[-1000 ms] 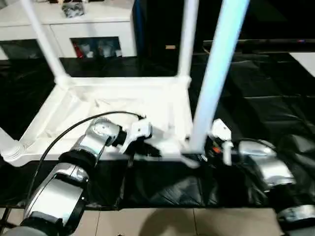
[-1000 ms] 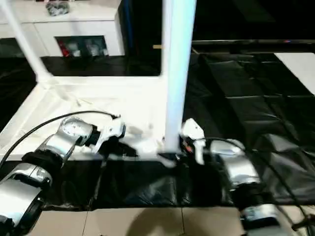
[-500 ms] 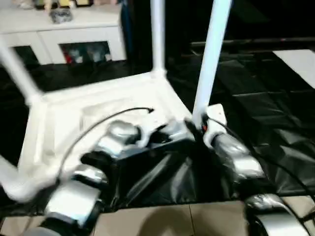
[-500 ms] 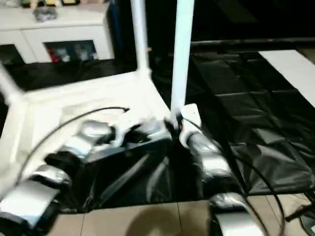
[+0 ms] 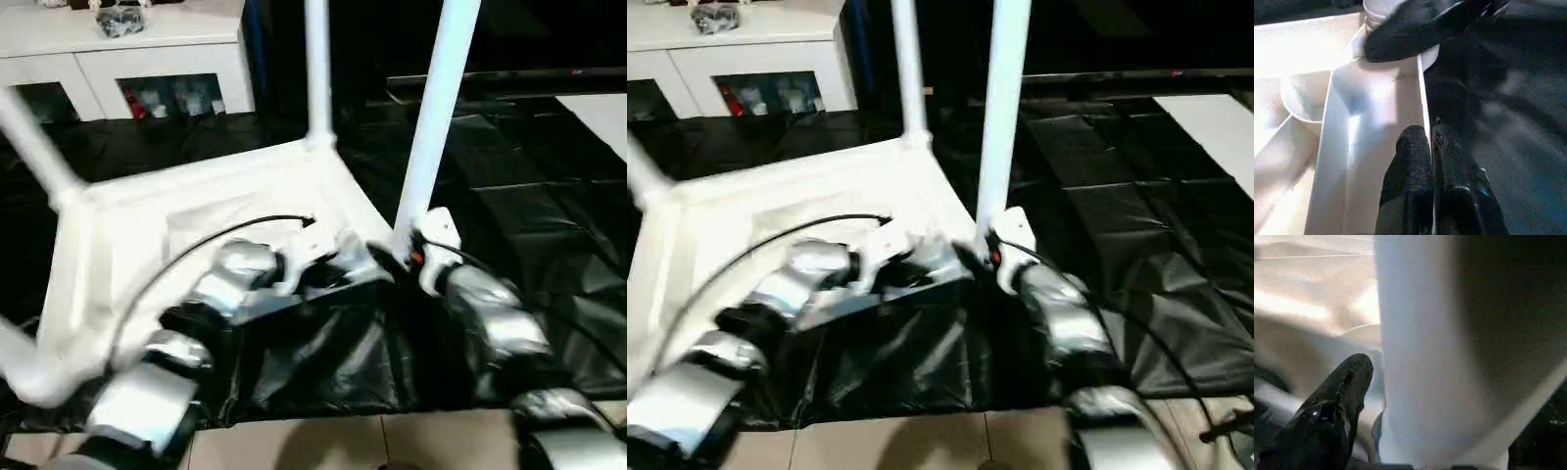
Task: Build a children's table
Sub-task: Rotate leg to tighten
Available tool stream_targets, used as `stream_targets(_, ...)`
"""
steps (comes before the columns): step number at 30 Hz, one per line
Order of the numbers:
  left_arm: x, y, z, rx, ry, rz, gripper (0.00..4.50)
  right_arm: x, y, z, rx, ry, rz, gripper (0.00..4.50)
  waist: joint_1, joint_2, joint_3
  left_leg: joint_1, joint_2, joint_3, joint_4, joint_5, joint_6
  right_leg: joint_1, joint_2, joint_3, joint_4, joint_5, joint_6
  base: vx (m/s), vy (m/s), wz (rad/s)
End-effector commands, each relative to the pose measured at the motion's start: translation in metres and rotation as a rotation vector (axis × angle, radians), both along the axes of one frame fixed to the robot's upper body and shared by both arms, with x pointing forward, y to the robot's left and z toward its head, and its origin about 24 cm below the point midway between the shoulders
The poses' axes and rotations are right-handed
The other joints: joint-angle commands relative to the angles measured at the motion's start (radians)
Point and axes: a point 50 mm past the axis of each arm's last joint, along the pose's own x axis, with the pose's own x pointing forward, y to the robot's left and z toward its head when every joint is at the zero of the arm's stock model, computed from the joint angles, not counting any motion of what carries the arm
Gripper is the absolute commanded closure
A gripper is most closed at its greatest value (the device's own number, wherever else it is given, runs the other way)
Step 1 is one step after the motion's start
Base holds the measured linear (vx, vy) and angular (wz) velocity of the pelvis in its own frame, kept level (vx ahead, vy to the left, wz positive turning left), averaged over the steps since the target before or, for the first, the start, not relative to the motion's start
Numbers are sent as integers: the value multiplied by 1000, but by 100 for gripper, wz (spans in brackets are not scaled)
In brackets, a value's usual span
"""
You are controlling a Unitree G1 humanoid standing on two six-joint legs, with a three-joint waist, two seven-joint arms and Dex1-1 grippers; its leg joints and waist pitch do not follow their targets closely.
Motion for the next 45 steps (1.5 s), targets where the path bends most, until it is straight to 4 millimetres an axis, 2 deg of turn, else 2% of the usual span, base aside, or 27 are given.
stream_targets(1, -10, 3, -6, 74, 20, -145, 450, -12, 8, 6, 9, 14, 229, 74, 10, -13, -57, 15, 18, -1, -66, -253, 120, 51, -15, 8, -55, -106, -281, 0, 0, 0)
stream_targets(2, -10, 6, -6, 82, 21, -160, 450, -14, 6, 7, 5, 22, 260, 90, 18, -17, -56, 15, 19, -1, -66, -257, 119, 51, -16, 10, -56, -118, -279, 0, 0, 0)
stream_targets(3, -10, 7, -6, 86, 23, -167, 450, -15, 4, 7, 4, 27, 275, 100, 23, -12, -56, 18, 21, 1, -68, -260, 111, 46, -17, 12, -54, -126, -283, 0, 0, 0)
stream_targets(6, -10, 16, -4, 105, 36, -194, 450, -19, -3, 8, -31, 36, 351, 120, 28, -14, -53, 19, 21, 0, -71, -282, 87, 45, -17, 13, -57, -168, -280, 0, 0, 0)
stream_targets(8, -10, 18, -4, 109, 41, -202, 450, -20, -5, 9, -27, 47, 372, 151, 30, -12, -54, 21, 20, 0, -71, -285, 79, 43, -17, 14, -56, -166, -280, 0, 0, 0)
stream_targets(13, -11, 28, -2, 131, 61, -236, 450, -21, -8, 15, -9, 75, 446, 166, 40, -13, -58, 20, 19, 2, -66, -239, 93, 47, -18, 15, -49, -99, -292, 0, 0, 0)
stream_targets(14, -10, 29, -2, 133, 63, -243, 450, -22, -8, 15, -7, 88, 470, 181, 43, -12, -58, 20, 18, 2, -65, -231, 98, 47, -18, 14, -49, -92, -295, 0, 0, 0)
stream_targets(20, -11, 32, -2, 136, 81, -260, 450, -24, -5, 12, -4, 101, 493, 186, 44, -12, -57, 22, 19, 0, -67, -244, 87, 47, -18, 13, -49, -117, -294, 0, 0, 0)
stream_targets(21, -11, 32, -2, 136, 81, -261, 450, -25, -4, 11, 0, 105, 495, 186, 44, -8, -57, 22, 19, 0, -68, -246, 85, 47, -18, 13, -49, -118, -294, 0, 0, 0)
stream_targets(23, -11, 32, -2, 136, 82, -258, 450, -25, -4, 10, 7, 108, 492, 187, 44, -10, -57, 22, 19, 0, -68, -246, 83, 48, -18, 14, -49, -112, -295, 0, 0, 0)
stream_targets(26, -10, 29, -4, 118, 83, -208, 450, -26, 0, 6, 52, 116, 434, 190, 44, -10, -57, 22, 19, 0, -68, -239, 83, 48, -18, 13, -49, -108, -294, 0, 0, 0)
stream_targets(27, -6, 26, -5, 107, 76, -147, 450, -24, 2, 3, 54, 106, 359, 190, 44, -9, -57, 22, 19, 1, -68, -238, 81, 47, -17, 14, -48, -106, -294, 0, 0, 0)
stream_targets(29, -4, 22, -5, 94, 71, -110, 450, -22, 3, -1, 48, 100, 304, 190, 41, -10, -53, 23, 18, 1, -71, -263, 64, 44, -17, 14, -53, -151, -287, 0, 0, 0)
stream_targets(30, -2, 16, -6, 79, 64, -67, 450, -17, 3, -7, 20, 95, 193, 190, 37, -11, -52, 26, 19, 0, -75, -290, 45, 41, -19, 16, -58, -207, -274, 0, 0, 0)
stream_targets(32, -1, 2, -9, 66, 54, -20, 450, -11, 7, -16, -7, 87, 30, 191, 26, -10, -44, 29, 14, -6, -81, -363, 3, 33, -21, 16, -72, -352, -227, 0, 0, 0)
stream_targets(34, 0, -15, -10, 44, 41, 32, 450, -5, 13, -22, 8, 97, -122, 191, 14, -12, -41, 31, 11, -12, -84, -413, -11, 28, -20, 14, -81, -438, -190, 0, 0, 0)
stream_targets(35, -1, -22, -10, 36, 42, 37, 450, -2, 15, -24, -2, 97, -178, 191, 5, -11, -41, 35, 11, -13, -84, -437, -17, 23, -19, 14, -85, -458, -182, 0, 0, 0)
stream_targets(36, -2, -27, -10, 30, 42, 41, 450, 0, 17, -25, -8, 100, -215, 191, -2, -11, -41, 31, 7, -16, -84, -453, -14, 26, -18, 12, -87, -473, -172, 0, 0, 0)
stream_targets(38, -3, -38, -12, 21, 40, 43, 450, 5, 22, -27, -15, 104, -287, 191, -7, -11, -41, 31, 7, -17, -85, -456, -9, 23, -19, 12, -91, -477, -163, 0, 0, 0)
stream_targets(39, -5, -49, -13, 17, 34, 44, 450, 9, 29, -27, -18, 111, -356, 191, -10, -6, -42, 31, 6, -17, -84, -458, -12, 21, -19, 12, -90, -473, -165, 0, 0, 0)
stream_targets(40, -6, -53, -13, 15, 30, 44, 450, 11, 33, -27, -14, 116, -377, 191, -19, -9, -41, 30, 3, -18, -85, -465, -13, 22, -18, 9, -91, -477, -163, 0, 0, 0)
stream_targets(41, -7, -55, -14, 16, 27, 41, 450, 12, 37, -26, -12, 115, -383, 191, -21, -9, -42, 32, 3, -17, -83, -469, -10, 21, -17, 9, -94, -480, -161, 0, 0, 0)
stream_targets(42, -8, -58, -14, 22, 18, 35, 450, 14, 46, -25, 3, 112, -391, 191, -29, -6, -43, 29, 2, -18, -83, -477, -1, 21, -17, 9, -95, -474, -160, 0, 0, 0)
stream_targets(45, -8, -60, -14, 34, 2, 35, 450, 17, 57, -19, 31, 82, -409, 191, -35, -5, -43, 27, 2, -19, -84, -483, 3, 21, -17, 8, -95, -463, -161, 0, 0, 0)
